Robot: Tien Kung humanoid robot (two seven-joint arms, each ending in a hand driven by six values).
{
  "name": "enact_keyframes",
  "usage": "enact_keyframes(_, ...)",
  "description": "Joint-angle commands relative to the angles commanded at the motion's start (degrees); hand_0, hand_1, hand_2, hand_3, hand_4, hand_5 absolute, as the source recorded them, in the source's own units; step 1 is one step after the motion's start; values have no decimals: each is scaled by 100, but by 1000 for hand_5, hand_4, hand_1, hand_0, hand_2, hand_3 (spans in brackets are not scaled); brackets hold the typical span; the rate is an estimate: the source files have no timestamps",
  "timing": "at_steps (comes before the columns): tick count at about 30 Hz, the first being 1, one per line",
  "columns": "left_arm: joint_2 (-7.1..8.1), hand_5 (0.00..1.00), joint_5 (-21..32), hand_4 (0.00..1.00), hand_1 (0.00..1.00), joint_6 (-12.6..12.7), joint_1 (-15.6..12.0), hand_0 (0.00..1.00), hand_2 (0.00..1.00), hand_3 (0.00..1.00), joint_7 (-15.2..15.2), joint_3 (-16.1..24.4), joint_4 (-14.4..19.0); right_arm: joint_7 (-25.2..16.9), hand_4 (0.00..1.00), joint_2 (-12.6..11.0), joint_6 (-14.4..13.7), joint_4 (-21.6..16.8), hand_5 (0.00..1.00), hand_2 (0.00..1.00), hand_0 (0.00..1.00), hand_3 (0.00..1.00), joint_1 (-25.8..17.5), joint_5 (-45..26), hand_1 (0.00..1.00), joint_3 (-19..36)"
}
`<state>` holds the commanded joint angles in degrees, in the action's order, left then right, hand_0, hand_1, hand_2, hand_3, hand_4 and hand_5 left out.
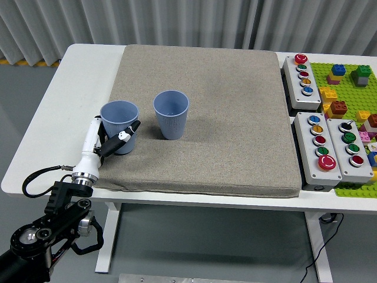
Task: Pick cup pour cup place
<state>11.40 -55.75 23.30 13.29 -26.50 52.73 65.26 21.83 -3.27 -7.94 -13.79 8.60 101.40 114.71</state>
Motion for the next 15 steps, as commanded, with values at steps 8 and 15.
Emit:
enact_keyframes(8,106,440,-215,935,767,1,-187,761,868,844,93,91,310,-8,2,-2,-6,3,2,507,642,577,5,-2,601,8)
enact_keyframes(15,190,438,-253,935,770,-25,-228,760,867,844,134,118,422,-15,2,-10,-7,6,2,507,642,577,29,-22,600,-1)
